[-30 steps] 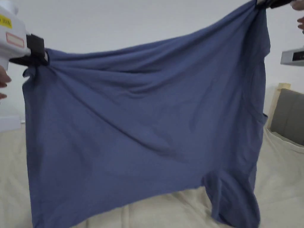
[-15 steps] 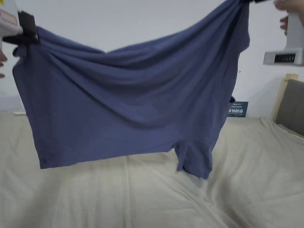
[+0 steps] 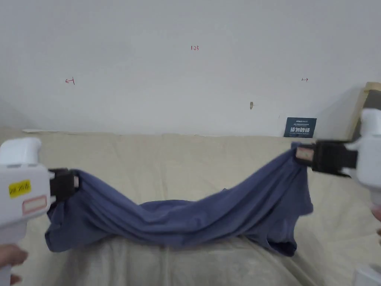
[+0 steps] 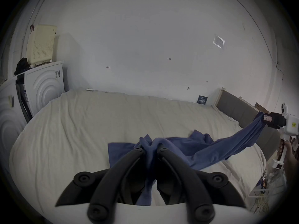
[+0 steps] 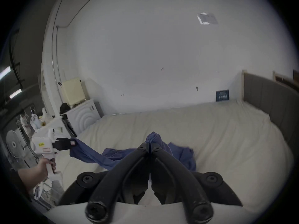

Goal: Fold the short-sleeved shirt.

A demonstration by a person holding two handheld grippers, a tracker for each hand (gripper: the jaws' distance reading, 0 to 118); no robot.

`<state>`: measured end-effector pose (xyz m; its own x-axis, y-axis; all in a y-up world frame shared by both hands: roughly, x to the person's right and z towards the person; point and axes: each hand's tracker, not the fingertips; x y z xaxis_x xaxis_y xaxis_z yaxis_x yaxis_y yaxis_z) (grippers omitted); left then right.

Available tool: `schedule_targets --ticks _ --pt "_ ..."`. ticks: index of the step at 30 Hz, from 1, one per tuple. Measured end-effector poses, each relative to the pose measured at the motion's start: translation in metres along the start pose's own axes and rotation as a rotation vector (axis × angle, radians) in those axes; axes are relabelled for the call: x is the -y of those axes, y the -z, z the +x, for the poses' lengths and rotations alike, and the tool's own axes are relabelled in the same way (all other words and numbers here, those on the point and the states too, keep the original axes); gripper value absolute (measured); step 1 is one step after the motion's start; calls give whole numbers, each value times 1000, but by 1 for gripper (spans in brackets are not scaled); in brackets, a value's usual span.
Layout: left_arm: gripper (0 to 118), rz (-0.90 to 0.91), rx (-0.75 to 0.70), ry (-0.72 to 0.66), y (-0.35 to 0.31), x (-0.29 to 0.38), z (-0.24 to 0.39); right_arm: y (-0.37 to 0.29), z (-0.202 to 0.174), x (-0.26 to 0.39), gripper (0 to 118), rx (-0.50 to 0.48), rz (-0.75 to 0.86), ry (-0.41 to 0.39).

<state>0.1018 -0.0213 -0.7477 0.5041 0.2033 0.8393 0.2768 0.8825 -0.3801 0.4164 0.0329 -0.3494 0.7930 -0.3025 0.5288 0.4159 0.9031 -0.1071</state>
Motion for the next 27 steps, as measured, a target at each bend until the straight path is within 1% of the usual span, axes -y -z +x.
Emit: schedule_targets --ticks 2,4,7,10,12,14,17,19,20,21,22,24,26,27 --pt "11 12 -6 18 -22 22 2 -29 0 25 0 -2 3 -13" --pt "11 24 -11 20 -48 44 5 -60 -3 48 0 28 30 -34" --pt "11 27 -2 -20 -81 68 7 -104 -8 75 0 21 53 -9" --pt "11 20 -2 -23 -112 86 12 -141 -15 97 0 21 83 -9" --pt "11 -5 7 -28 -128 96 14 -157 -17 109 0 -18 100 -8" --pt "11 -47 20 -61 -139 103 12 -167 -18 117 0 -25 75 4" --pt "11 -57 0 -52 -150 114 12 -178 -23 127 0 -12 54 -40" --pt "11 -85 -44 8 -151 120 12 -178 -23 132 0 -10 43 -40" --pt "11 -101 -57 25 -146 126 4 -175 -21 134 1 -12 26 -20" --pt "11 -142 -59 24 -137 129 -1 -164 -18 136 1 -8 -28 27" --pt "11 -206 -59 4 -128 131 -5 -152 -15 139 1 32 -76 48" --pt "11 -312 -39 -58 -101 137 -13 -112 -2 148 1 105 -249 82" --pt "11 -402 9 -91 -74 146 -23 -74 11 165 1 122 -359 74" --pt "11 -414 -24 -101 -59 152 -26 -57 19 178 1 144 -390 58"
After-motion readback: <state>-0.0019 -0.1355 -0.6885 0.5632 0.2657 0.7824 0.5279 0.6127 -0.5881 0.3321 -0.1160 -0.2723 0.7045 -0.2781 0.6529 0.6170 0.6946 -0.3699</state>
